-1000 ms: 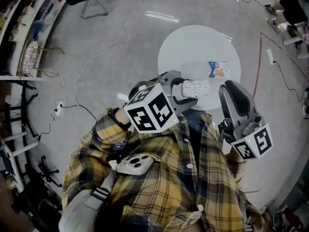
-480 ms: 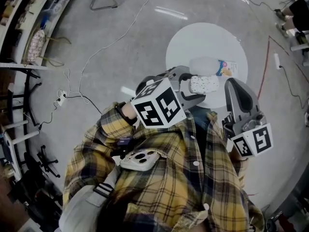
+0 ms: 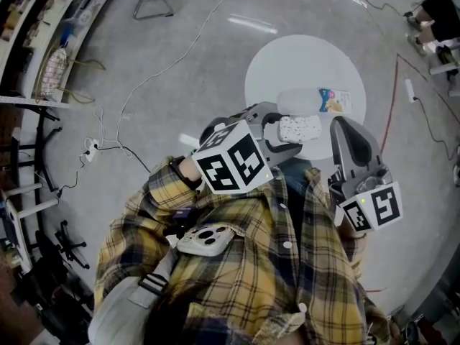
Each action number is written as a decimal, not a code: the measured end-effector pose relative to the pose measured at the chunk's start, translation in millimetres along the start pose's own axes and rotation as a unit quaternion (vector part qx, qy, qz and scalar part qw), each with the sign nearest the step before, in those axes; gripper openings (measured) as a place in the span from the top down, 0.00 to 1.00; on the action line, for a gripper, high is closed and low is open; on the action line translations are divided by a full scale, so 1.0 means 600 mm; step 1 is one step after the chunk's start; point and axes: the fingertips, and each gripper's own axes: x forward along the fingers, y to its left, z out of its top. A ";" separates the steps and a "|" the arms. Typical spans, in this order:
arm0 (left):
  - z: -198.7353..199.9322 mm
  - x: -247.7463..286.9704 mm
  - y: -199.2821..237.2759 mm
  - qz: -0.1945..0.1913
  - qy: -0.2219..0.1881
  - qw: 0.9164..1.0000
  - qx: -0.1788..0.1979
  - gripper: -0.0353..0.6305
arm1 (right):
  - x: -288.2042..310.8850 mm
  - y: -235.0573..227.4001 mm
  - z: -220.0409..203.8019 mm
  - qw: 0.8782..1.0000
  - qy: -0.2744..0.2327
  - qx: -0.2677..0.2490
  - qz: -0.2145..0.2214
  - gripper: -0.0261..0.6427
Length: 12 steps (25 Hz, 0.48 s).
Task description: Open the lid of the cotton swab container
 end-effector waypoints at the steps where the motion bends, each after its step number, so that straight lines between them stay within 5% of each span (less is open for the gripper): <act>1: -0.001 -0.002 -0.001 0.000 0.000 1.000 0.001 0.60 | 0.000 0.003 0.001 1.000 -0.001 -0.001 0.000 0.94; 12: 0.002 0.009 -0.009 -0.010 -0.001 1.000 0.001 0.60 | -0.008 -0.008 -0.008 1.000 0.004 0.007 -0.011 0.94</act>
